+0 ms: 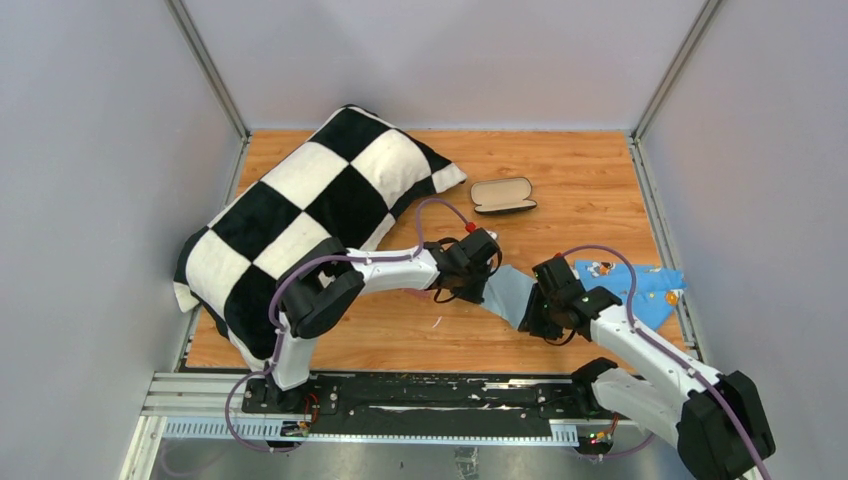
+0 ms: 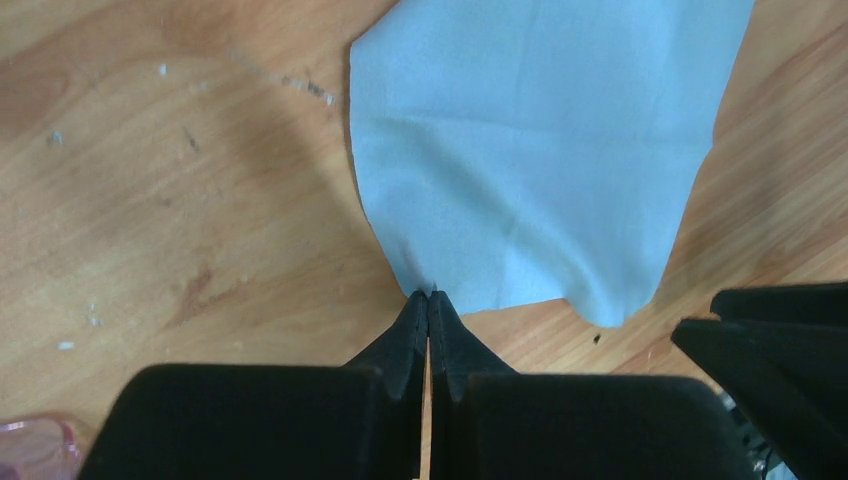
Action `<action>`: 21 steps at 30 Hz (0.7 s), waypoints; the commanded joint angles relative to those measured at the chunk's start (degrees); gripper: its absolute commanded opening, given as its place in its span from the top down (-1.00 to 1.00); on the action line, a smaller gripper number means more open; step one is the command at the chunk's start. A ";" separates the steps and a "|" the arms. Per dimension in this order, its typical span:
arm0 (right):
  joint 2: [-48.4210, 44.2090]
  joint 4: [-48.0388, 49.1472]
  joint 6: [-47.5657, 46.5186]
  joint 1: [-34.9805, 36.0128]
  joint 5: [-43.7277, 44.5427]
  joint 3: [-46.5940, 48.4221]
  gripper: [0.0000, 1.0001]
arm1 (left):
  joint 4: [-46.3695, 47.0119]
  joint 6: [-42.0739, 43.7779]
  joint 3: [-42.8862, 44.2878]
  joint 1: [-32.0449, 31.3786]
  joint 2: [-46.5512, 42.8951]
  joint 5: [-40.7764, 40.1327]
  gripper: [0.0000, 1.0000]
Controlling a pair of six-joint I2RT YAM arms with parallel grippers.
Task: Organize the sunglasses
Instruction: Adjust the glasses cleaning cloth at the center of the board.
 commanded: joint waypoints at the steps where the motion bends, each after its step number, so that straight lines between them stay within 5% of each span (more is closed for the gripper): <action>1: 2.98 2.86 0.34 2.14 -0.04 -0.29 0.25 | -1.69 0.59 -4.09 -0.30 -3.39 2.23 1.00; 21: 11.73 5.43 5.99 9.52 7.25 0.52 0.33 | 1.52 -1.02 -8.92 -0.33 -7.39 5.34 1.00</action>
